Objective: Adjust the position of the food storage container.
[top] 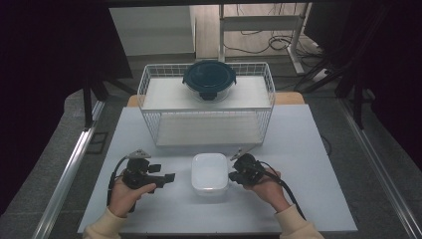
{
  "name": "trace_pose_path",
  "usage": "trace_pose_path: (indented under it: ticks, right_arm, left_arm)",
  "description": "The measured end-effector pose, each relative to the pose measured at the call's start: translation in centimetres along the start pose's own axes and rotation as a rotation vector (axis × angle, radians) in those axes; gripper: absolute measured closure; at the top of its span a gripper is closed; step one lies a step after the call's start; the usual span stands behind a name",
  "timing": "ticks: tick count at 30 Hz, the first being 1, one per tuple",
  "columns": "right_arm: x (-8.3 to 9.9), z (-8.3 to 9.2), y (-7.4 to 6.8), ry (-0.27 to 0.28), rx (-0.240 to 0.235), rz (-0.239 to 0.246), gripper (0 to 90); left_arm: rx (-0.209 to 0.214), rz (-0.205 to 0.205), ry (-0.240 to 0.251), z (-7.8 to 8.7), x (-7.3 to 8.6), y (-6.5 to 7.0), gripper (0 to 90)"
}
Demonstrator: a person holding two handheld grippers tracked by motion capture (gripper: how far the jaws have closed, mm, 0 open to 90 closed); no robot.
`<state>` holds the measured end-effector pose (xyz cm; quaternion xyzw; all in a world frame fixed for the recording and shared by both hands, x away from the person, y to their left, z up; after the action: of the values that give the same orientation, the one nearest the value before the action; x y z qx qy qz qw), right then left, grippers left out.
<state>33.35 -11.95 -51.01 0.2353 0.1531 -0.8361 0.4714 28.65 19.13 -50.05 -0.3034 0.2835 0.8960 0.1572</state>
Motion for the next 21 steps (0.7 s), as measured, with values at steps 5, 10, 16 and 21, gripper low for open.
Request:
trace_pose_path:
  ticks: [5,10,16,21]
  right_arm:
    - [0.8,2.7,1.0,0.085,0.038,-0.061,88.3]
    - [2.6,4.9,2.0,0.209,0.042,-0.18,72.6]
    - [3.6,6.6,2.6,0.308,0.061,-0.331,42.7]
    - [3.8,6.8,3.0,0.34,0.044,-0.398,31.8]
  left_arm:
    - [0.007,0.017,0.014,0.2,-0.1,-0.1,24.2]
    - [0.011,0.017,0.017,0.1,-0.1,0.1,24.2]
    - [0.005,0.025,0.034,0.3,-0.2,-0.1,24.3]
    - [0.015,0.03,0.051,0.3,-0.3,-0.2,24.6]
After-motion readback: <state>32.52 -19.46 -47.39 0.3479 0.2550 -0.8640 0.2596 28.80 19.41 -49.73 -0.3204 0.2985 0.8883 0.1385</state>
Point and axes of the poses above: each handheld gripper's, and its own axes: z roughly backward along the jaws, x roughly out of its underside, y roughly to its right, the point moved 3 cm from there along -z, roughly forward along the jaws, and after that the axes turned 6 degrees about z, right-handed, at the moved point
